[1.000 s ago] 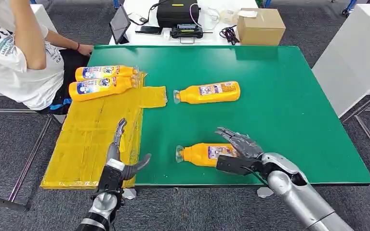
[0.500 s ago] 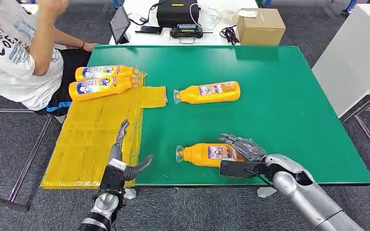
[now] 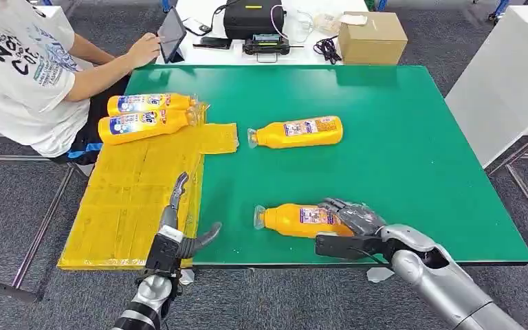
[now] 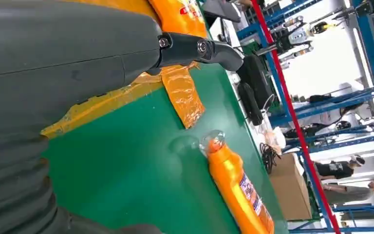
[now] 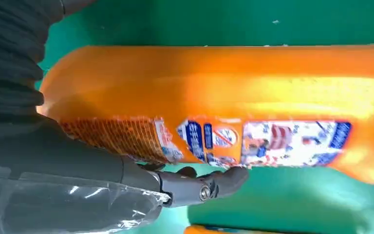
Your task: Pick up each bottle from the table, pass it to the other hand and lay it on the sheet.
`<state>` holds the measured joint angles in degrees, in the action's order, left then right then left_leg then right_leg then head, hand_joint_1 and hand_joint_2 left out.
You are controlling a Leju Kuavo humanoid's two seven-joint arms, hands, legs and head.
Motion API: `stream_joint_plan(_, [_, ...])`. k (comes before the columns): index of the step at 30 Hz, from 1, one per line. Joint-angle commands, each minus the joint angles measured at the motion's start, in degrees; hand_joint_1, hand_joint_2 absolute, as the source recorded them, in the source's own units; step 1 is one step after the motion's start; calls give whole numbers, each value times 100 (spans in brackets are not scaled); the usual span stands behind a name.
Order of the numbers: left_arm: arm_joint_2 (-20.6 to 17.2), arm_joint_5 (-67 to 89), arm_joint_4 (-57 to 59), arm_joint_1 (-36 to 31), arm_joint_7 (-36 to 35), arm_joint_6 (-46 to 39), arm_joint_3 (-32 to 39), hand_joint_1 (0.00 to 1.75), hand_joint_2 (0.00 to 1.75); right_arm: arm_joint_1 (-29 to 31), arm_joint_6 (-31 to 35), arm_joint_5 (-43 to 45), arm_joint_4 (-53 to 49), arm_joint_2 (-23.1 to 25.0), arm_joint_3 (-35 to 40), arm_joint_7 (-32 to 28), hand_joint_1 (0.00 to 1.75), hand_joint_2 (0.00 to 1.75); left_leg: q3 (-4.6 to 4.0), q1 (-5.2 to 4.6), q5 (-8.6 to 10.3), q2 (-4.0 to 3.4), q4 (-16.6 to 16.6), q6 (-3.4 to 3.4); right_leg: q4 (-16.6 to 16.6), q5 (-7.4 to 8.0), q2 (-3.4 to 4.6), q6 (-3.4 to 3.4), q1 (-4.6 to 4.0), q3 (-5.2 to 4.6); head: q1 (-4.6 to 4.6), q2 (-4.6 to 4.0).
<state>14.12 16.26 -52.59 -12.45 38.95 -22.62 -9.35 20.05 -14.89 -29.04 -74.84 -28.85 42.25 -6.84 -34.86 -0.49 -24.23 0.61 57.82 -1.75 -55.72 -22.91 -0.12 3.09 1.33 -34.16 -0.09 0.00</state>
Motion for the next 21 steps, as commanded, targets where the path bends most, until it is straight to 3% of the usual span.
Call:
stream_joint_plan(1, [-80, 86, 369, -166, 105, 68, 144, 0, 175, 71, 286, -551, 601, 145, 365, 393, 0, 175, 31, 14, -12, -7, -3, 17, 9, -8, 3, -20, -16, 34, -2, 0])
stream_joint_plan(9, [-29, 134, 406, -178, 105, 112, 138, 0, 175, -110, 435, -662, 685, 275, 231, 419, 0, 175, 32, 15, -11, -6, -3, 16, 10, -8, 1, -19, -16, 34, 2, 0])
stream_joint_plan(10, [-30, 133, 412, -183, 105, 118, 143, 0, 175, -130, 437, -662, 687, 284, 222, 420, 45, 175, 31, 15, -10, -4, -4, 15, 14, -6, 0, -18, -16, 35, 0, 0])
stream_joint_plan(11, [-29, 154, 392, -184, 105, 105, 169, 0, 175, -222, 515, -713, 669, 341, 72, 378, 129, 175, 20, 8, -4, -1, -5, 8, 9, -3, -1, -10, -9, 21, 2, 0])
stream_joint_plan(13, [-33, 163, 401, -186, 105, 136, 194, 0, 175, -307, 575, -789, 647, 406, -2, 360, 175, 175, 23, 10, -4, -1, -7, 10, 11, -3, -2, -12, -11, 24, 2, 0])
stream_joint_plan(21, [14, 264, 390, -134, 105, 212, 287, 0, 175, -722, 851, -1011, 562, 858, -572, 232, 175, 175, 28, 11, -4, -8, -6, 10, 11, -2, 1, -12, -11, 25, -2, 0])
